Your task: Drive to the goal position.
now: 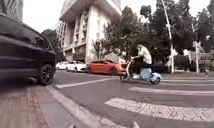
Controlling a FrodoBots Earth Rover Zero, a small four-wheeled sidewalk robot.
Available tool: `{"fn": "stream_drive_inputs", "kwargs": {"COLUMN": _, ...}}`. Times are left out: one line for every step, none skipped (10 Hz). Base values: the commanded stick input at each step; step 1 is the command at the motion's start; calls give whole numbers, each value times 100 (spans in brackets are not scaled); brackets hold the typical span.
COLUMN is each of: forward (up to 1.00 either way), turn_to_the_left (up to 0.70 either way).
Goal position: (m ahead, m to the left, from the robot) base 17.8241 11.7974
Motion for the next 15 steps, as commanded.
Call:
{"fn": "stream_drive_inputs", "kwargs": {"forward": 45, "turn_to_the_left": 0}}
{"fn": "stream_drive_inputs", "kwargs": {"forward": 45, "turn_to_the_left": 0}}
{"fn": "stream_drive_inputs", "kwargs": {"forward": 45, "turn_to_the_left": 0}}
{"fn": "stream_drive_inputs", "kwargs": {"forward": 45, "turn_to_the_left": 0}}
{"fn": "stream_drive_inputs", "kwargs": {"forward": 45, "turn_to_the_left": 0}}
{"fn": "stream_drive_inputs", "kwargs": {"forward": 45, "turn_to_the_left": 0}}
{"fn": "stream_drive_inputs", "kwargs": {"forward": 45, "turn_to_the_left": 0}}
{"fn": "stream_drive_inputs", "kwargs": {"forward": 45, "turn_to_the_left": 0}}
{"fn": "stream_drive_inputs", "kwargs": {"forward": 45, "turn_to_the_left": 0}}
{"fn": "stream_drive_inputs", "kwargs": {"forward": 45, "turn_to_the_left": 0}}
{"fn": "stream_drive_inputs", "kwargs": {"forward": 45, "turn_to_the_left": 0}}
{"fn": "stream_drive_inputs", "kwargs": {"forward": 45, "turn_to_the_left": 0}}
{"fn": "stream_drive_inputs", "kwargs": {"forward": 45, "turn_to_the_left": 0}}
{"fn": "stream_drive_inputs", "kwargs": {"forward": 45, "turn_to_the_left": 0}}
{"fn": "stream_drive_inputs", "kwargs": {"forward": 45, "turn_to_the_left": 0}}
